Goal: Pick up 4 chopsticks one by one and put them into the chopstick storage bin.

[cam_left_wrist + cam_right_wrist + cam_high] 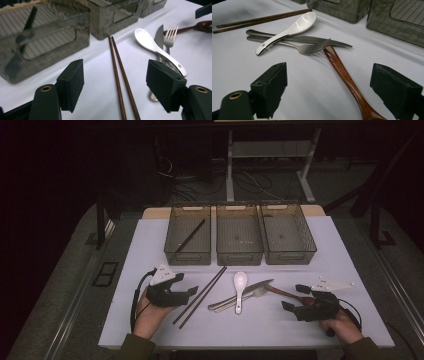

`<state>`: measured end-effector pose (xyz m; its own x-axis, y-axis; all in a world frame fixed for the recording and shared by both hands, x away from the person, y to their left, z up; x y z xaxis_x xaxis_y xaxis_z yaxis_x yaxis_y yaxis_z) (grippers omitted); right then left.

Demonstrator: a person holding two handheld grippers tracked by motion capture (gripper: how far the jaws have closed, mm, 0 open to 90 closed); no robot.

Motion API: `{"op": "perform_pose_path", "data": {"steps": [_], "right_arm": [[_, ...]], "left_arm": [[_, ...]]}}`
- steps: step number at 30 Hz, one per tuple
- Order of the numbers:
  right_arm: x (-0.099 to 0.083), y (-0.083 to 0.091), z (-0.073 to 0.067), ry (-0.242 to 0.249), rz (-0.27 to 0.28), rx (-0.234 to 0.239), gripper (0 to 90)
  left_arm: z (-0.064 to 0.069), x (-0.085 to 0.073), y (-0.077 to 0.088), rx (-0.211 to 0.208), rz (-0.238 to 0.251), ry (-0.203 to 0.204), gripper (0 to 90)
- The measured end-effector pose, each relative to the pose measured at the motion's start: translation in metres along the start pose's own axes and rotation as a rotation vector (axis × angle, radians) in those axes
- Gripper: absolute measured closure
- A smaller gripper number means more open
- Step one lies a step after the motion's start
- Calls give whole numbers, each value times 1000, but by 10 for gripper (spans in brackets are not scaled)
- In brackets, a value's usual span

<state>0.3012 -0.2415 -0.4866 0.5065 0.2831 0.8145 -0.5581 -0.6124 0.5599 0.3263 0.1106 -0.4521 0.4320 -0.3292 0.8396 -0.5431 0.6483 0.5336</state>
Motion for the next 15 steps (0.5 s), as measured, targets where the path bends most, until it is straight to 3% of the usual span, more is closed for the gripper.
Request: {"op": "perform_pose_path", "data": {"steps": [8,15], "right_arm": [[0,0,-1,7,-1,3,139],[0,0,0,8,-2,0,139]], "left_arm": [[2,-11,-10,-12,-23,17,372],[5,-14,-20,-23,-51,21,532]]}}
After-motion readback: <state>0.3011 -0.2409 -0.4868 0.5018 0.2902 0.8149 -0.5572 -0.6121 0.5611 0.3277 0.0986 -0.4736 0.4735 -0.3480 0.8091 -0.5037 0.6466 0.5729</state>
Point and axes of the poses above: each handheld gripper's, and its own axes: y roughly backward along the jaws, x roughly out of its top, z roughly to its right, the point moved 8 cm from there along -y, roughly forward along the jaws, and after that the axes turned 2 degrees about -x, right-handed, at the moved point
